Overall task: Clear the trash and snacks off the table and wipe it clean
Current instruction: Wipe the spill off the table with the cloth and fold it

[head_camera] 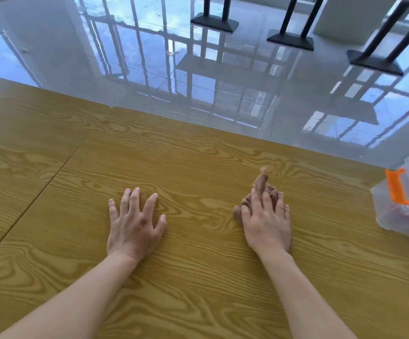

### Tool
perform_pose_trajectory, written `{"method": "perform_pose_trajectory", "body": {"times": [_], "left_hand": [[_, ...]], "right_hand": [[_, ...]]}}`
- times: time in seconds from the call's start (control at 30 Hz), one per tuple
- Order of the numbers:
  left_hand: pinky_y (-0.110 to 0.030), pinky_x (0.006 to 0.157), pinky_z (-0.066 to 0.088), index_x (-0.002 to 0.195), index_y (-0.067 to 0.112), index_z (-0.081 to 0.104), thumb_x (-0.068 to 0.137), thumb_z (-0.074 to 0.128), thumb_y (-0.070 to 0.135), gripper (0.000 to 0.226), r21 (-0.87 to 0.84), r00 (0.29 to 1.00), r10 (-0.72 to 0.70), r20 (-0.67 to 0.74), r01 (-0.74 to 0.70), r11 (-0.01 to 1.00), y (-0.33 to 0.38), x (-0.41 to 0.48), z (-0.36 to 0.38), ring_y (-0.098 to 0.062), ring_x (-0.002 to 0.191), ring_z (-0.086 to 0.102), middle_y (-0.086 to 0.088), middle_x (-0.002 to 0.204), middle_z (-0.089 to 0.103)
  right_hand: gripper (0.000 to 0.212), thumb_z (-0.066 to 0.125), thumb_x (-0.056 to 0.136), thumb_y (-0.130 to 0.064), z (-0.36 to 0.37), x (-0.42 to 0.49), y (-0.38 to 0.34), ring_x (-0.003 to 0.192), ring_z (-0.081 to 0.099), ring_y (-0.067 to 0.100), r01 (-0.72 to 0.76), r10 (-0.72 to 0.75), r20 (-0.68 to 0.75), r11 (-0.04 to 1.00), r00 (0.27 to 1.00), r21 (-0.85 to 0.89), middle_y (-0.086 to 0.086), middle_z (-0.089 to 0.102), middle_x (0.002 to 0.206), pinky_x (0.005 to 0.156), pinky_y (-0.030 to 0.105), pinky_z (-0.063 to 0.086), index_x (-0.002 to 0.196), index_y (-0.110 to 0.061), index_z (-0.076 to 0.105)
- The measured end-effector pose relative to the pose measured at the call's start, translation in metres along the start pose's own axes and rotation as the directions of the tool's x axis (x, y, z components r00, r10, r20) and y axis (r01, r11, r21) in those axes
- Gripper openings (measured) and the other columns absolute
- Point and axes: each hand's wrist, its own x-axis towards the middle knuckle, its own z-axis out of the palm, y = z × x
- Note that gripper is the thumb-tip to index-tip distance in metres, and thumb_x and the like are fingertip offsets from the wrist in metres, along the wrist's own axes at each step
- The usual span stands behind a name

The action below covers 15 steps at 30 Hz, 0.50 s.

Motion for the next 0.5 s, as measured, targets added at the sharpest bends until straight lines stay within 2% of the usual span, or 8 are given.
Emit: {"method": "perform_pose_trajectory", "body": {"times": [0.07,0.1,0.17,0.2,0.27,0.33,0.43,0.5], "left_hand": [[-0.066,0.115,0.016,0.143,0.022,0.041,0.089,0.027,0.057,0.066,0.013,0.998,0.062,-0.002,-0.062,0.998,0.005,-0.002,-0.003,-0.036,0.145,0.025,-0.018,0.151,0.036],[-0.067,0.114,0.019,0.143,0.018,0.041,0.09,0.027,0.055,0.066,0.015,0.994,0.106,-0.02,-0.105,0.994,0.008,-0.003,-0.004,-0.037,0.144,0.028,-0.018,0.149,0.038],[-0.065,0.114,0.02,0.146,0.017,0.038,0.091,0.028,0.055,0.067,-0.012,0.987,0.158,-0.044,-0.158,0.987,0.021,-0.006,-0.005,-0.036,0.144,0.027,-0.018,0.151,0.037],[-0.063,0.117,0.016,0.148,0.02,0.034,0.091,0.028,0.058,0.069,-0.045,0.987,0.157,-0.034,-0.159,0.986,0.03,-0.009,-0.004,-0.034,0.147,0.023,-0.016,0.154,0.033],[-0.057,0.12,0.005,0.153,0.029,0.023,0.09,0.023,0.065,0.072,-0.101,0.99,0.139,-0.002,-0.139,0.985,0.045,-0.015,0.002,-0.028,0.151,0.007,-0.011,0.161,0.019],[-0.058,0.12,-0.003,0.155,0.036,0.013,0.089,0.017,0.07,0.074,-0.079,0.989,0.145,0.037,-0.142,0.987,0.052,-0.02,0.01,-0.026,0.152,-0.005,-0.008,0.165,0.007],[-0.06,0.119,-0.002,0.155,0.037,0.016,0.088,0.019,0.071,0.074,-0.014,0.988,0.147,0.044,-0.146,0.989,0.052,-0.022,0.017,-0.028,0.152,-0.003,-0.009,0.165,0.009],[-0.06,0.119,-0.001,0.154,0.036,0.018,0.089,0.021,0.07,0.074,-0.005,0.989,0.14,0.039,-0.139,0.99,0.052,-0.022,0.018,-0.029,0.152,-0.001,-0.009,0.164,0.012]], "right_hand": [[0.062,0.005,0.097,-0.062,0.009,-0.031,-0.015,0.148,-0.021,0.027,0.229,-0.229,-0.01,0.973,0.973,0.002,-0.007,-0.014,0.163,0.121,0.046,-0.005,0.154,-0.038,-0.005],[0.063,0.009,0.098,-0.063,0.012,-0.051,-0.014,0.149,-0.021,0.025,0.328,-0.328,0.007,0.945,0.945,-0.009,-0.008,-0.011,0.164,0.121,0.044,-0.005,0.155,-0.038,0.002],[0.063,0.019,0.098,-0.064,0.017,-0.078,0.015,0.151,-0.014,0.022,0.403,-0.403,0.005,0.915,0.915,-0.017,-0.009,0.0,0.164,0.12,0.042,0.0,0.154,-0.034,0.017],[0.064,0.019,0.098,-0.064,0.018,-0.083,0.036,0.151,-0.012,0.02,0.367,-0.367,0.009,0.93,0.93,-0.028,-0.009,0.001,0.164,0.12,0.042,0.001,0.154,-0.033,0.016],[0.068,0.01,0.097,-0.066,0.015,-0.076,0.081,0.15,-0.016,0.02,0.228,-0.229,-0.012,0.97,0.973,-0.083,-0.007,-0.005,0.164,0.122,0.043,0.002,0.156,-0.033,0.005],[0.071,0.001,0.095,-0.066,0.009,-0.05,0.115,0.15,-0.015,0.024,0.069,-0.071,-0.013,0.992,0.997,-0.107,-0.001,-0.007,0.165,0.122,0.045,0.006,0.156,-0.03,-0.002],[0.073,0.006,0.094,-0.068,-0.006,-0.007,0.14,0.151,-0.004,0.027,-0.19,0.19,-0.016,0.981,0.982,-0.029,-0.003,0.0,0.166,0.122,0.045,0.007,0.157,-0.032,0.008],[0.072,0.008,0.093,-0.067,-0.013,0.011,0.136,0.15,-0.001,0.03,-0.273,0.273,-0.003,0.962,0.962,0.009,-0.004,0.002,0.166,0.121,0.046,0.007,0.156,-0.033,0.01]]}}
